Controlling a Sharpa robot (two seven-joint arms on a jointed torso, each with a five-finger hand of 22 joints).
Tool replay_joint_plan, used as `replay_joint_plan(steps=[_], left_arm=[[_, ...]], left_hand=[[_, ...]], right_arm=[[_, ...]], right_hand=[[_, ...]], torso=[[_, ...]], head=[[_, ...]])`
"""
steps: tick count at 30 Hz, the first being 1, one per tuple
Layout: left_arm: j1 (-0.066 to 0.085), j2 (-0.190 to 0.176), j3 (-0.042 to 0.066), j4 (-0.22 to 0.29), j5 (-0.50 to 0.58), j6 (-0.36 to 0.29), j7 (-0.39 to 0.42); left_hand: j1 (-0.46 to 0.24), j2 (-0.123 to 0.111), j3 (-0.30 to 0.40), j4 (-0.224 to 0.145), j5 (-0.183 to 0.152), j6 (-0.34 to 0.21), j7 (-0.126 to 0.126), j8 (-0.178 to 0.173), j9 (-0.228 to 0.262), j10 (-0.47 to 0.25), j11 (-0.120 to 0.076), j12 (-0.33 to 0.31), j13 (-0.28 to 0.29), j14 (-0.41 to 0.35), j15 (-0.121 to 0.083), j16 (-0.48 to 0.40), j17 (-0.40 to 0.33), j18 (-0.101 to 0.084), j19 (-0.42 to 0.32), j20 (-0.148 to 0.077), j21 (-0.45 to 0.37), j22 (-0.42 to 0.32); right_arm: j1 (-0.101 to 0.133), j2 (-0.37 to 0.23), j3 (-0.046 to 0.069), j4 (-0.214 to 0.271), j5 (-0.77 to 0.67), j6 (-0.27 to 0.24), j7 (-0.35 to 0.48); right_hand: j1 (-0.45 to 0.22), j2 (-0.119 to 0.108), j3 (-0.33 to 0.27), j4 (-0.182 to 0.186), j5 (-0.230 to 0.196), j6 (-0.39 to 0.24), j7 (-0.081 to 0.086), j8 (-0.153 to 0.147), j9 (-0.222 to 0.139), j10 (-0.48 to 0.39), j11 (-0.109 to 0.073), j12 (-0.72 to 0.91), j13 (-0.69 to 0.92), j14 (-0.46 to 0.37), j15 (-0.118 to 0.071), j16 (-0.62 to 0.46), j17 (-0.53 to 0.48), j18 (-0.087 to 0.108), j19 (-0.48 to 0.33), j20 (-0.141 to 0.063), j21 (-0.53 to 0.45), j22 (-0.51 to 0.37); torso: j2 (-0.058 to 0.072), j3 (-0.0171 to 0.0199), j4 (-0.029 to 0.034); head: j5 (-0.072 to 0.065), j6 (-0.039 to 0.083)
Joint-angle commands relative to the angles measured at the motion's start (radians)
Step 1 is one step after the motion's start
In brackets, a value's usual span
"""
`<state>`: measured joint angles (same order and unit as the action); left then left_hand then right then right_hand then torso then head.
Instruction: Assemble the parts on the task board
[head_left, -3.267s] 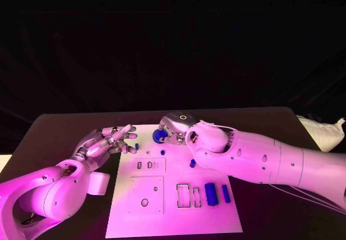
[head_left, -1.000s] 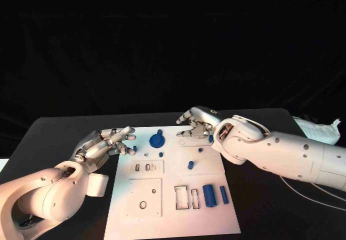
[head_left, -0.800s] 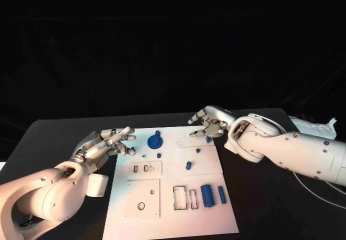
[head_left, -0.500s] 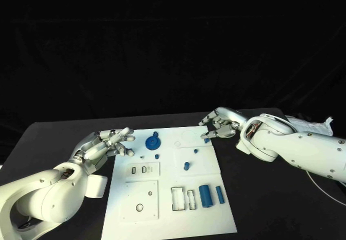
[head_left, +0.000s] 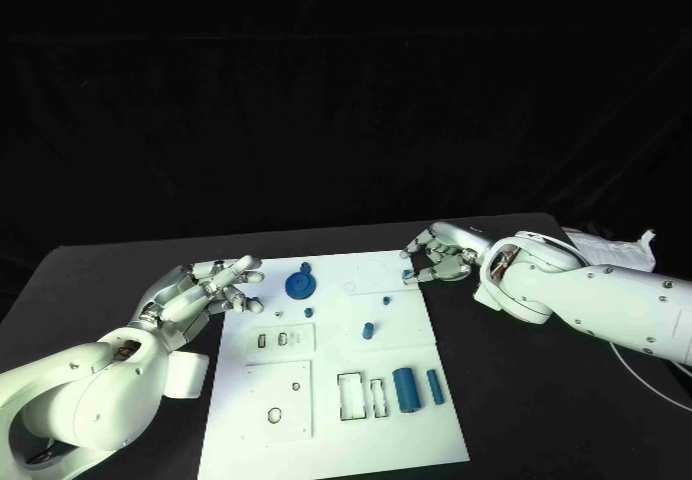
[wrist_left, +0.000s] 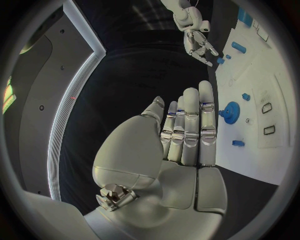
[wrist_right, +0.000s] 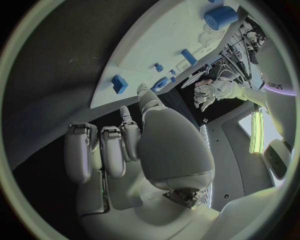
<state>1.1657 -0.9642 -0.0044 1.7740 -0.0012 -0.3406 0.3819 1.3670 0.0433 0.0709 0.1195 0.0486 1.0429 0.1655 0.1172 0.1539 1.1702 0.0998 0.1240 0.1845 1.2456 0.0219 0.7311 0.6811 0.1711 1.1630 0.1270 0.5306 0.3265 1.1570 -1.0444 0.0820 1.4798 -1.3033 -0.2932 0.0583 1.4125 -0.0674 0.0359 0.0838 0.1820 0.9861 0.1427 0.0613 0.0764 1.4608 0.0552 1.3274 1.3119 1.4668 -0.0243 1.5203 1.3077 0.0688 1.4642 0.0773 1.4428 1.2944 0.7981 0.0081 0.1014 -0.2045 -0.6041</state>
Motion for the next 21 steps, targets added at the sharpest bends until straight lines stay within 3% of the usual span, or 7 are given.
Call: replay_joint_plan(steps=[1,21], left_arm=[[0.001,0.001,0.001,0.001,0.000,0.022,0.004],[0.001,-0.001,0.001,0.002,0.000,0.020,0.004]], left_hand=[[0.009,-0.001,0.001,-0.006,0.001,-0.006,0.002,-0.006,0.001,-0.008,-0.001,-0.002,-0.001,-0.007,0.002,-0.004,0.001,0.008,-0.007,0.000,0.007,0.002],[0.010,0.000,0.003,-0.007,0.001,-0.006,0.002,-0.007,0.001,-0.008,-0.001,-0.003,-0.001,-0.008,0.003,-0.004,0.002,0.008,-0.009,0.000,0.008,0.003]], right_arm=[[-0.004,0.005,0.001,-0.012,-0.032,0.017,0.007],[-0.028,0.043,0.001,-0.060,-0.044,0.045,-0.003]], right_hand=[[0.007,0.000,0.001,-0.007,0.006,-0.003,0.003,0.003,-0.001,-0.003,0.000,-0.002,0.094,0.083,0.003,-0.006,0.168,-0.012,-0.004,0.003,-0.004,0.000],[0.015,0.021,0.016,-0.023,0.020,0.032,-0.002,0.014,0.003,0.001,-0.005,0.001,0.097,0.084,0.000,-0.005,0.171,-0.012,-0.003,0.001,-0.004,0.002]], torso=[[0.000,-0.0003,-0.0010],[0.000,0.0009,-0.0015]], head=[[0.001,-0.002],[0.008,-0.011]])
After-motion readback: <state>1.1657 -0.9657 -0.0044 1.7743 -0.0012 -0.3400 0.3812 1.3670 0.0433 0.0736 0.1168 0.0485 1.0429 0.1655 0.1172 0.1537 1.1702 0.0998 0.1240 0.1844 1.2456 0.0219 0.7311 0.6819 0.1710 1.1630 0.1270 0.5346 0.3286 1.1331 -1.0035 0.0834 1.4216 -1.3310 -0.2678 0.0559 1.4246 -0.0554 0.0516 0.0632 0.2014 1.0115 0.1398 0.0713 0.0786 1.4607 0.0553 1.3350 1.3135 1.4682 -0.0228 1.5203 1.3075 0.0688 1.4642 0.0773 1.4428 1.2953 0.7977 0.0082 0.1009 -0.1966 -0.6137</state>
